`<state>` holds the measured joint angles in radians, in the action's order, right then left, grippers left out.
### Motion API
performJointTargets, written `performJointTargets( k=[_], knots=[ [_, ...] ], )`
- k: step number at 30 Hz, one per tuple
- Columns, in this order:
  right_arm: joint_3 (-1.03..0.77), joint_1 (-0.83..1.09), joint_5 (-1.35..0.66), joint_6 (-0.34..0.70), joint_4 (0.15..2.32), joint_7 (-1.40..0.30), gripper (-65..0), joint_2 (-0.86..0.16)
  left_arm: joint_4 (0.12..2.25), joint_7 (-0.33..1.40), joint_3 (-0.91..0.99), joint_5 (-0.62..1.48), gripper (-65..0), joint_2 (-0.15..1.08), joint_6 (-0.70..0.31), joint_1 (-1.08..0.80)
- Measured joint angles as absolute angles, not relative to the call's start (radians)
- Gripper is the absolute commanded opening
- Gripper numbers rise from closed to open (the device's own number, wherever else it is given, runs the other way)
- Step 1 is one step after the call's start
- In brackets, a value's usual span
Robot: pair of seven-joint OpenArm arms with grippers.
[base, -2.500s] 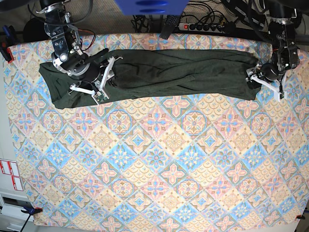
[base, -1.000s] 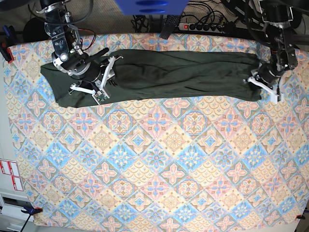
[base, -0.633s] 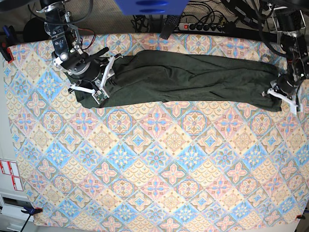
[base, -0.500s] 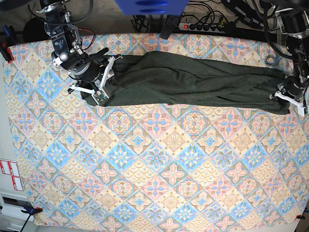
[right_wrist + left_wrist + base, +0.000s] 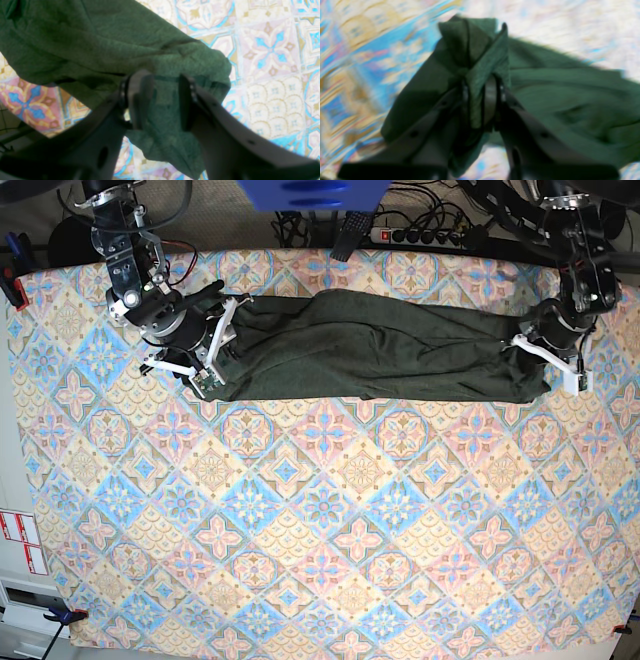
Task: Fold the T-shirt properly
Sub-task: 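Fold the band's end inward toward the right gripper with the left gripper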
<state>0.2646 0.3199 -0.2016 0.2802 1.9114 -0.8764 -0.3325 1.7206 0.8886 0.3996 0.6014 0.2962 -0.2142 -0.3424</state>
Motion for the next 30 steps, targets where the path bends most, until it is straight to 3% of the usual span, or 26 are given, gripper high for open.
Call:
performJointTargets(
  k=[11,30],
  knots=[
    [0.263,0.320,-0.202,0.281,1.911,-0.876,-43.7,-0.332,1.808,0.972,0.398,0.599,-65.0,0.133,-0.213,-0.332],
    [0.263,0.324,-0.202,0.280,1.911,-0.876,-43.7,-0.332,1.783,0.960,0.303,0.592,-65.0,0.025,-0.207,-0.286]
  ],
)
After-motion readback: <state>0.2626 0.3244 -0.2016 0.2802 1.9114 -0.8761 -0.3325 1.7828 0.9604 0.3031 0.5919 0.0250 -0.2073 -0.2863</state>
